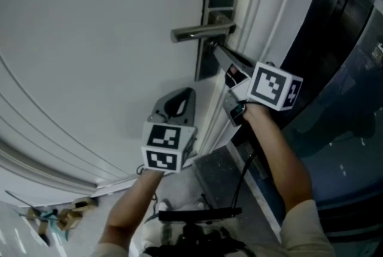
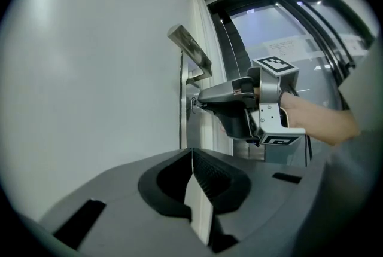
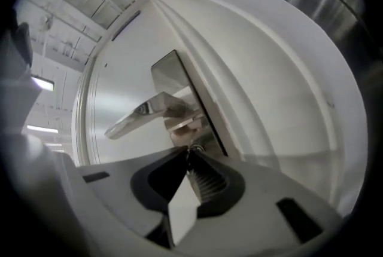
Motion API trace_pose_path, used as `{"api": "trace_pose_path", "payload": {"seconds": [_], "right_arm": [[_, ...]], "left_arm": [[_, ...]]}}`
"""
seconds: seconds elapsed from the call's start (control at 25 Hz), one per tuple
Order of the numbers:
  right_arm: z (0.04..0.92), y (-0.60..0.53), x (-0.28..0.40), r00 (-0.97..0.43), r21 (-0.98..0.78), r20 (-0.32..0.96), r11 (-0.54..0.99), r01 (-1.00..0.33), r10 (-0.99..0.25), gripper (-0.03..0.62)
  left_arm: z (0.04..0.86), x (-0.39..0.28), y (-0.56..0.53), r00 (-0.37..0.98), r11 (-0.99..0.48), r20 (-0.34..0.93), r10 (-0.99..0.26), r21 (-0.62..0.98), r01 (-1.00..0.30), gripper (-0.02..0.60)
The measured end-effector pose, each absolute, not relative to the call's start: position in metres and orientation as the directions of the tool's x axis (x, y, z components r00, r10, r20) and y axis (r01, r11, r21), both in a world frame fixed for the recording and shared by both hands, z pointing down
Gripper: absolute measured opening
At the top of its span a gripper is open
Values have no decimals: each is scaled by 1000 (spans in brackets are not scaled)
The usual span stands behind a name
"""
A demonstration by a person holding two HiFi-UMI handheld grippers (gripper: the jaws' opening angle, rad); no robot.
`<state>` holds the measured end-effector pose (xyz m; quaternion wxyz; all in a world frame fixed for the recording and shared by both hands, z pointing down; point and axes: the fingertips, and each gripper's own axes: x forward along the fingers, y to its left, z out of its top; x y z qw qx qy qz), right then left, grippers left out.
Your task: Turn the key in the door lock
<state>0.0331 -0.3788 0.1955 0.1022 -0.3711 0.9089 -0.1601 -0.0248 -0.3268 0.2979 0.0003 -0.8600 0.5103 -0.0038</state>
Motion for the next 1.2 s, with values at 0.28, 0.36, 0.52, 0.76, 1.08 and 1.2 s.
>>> {"api": "trace_pose_path", "payload": {"seconds": [0.28, 0.36, 0.52, 0.76, 1.08, 1.2], "right_arm": [[201, -383, 39, -703, -583, -124, 625, -519, -700, 44], [202, -384, 41, -701, -656, -158, 604, -452, -696, 46], [202, -382, 41, -677, -778, -245, 558, -290, -694, 51], [205, -384, 43, -644, -876, -337, 479, -52, -687, 58], [206, -366, 45, -712, -801, -339, 585, -124, -615, 67], [211, -353, 49, -742, -748, -320, 638, -183, -588, 67]], "left_arm": [[298, -26, -326, 474, -474, 2, -881, -3, -881, 17], [300, -26, -325, 471, -471, 5, -882, -1, -882, 17], [299, -27, -322, 461, -461, 8, -887, -6, -887, 17], [297, -27, -321, 435, -435, 10, -900, -19, -900, 17], [287, -19, -322, 388, -388, -4, -922, -30, -921, 17], [287, -16, -319, 358, -357, -5, -934, -30, -933, 17]]}}
